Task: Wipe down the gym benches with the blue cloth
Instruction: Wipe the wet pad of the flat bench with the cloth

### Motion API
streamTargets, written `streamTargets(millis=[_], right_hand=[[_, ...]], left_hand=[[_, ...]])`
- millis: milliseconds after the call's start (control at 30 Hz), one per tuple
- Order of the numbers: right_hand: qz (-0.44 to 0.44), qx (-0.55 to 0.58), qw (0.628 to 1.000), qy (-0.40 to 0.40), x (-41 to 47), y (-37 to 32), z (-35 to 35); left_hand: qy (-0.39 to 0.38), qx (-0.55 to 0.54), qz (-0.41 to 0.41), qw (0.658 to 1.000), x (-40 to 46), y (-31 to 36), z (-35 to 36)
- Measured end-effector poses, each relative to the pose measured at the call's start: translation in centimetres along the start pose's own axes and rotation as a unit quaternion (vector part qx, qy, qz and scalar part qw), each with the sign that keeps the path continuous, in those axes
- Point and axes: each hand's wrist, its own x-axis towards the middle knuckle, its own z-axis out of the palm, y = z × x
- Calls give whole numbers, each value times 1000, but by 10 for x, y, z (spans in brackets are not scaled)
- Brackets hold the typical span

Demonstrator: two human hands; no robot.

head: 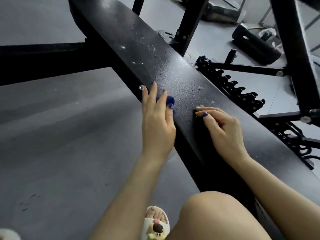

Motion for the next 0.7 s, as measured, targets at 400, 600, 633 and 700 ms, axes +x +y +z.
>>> streamTargets(millis=[400, 600, 633, 700], right_hand=[[24, 46, 998, 25, 3, 6, 1], [35, 46, 998, 31, 2, 3, 1], [37, 46, 998, 34, 2, 1, 1], [40, 41, 998, 39, 1, -1, 1]], left_hand=[[-96, 35, 114, 988, -74, 31, 1], [-75, 97, 39, 992, -2, 13, -4], [-68, 95, 29, 993, -1, 13, -3], [-60, 69, 27, 995, -19, 18, -1]])
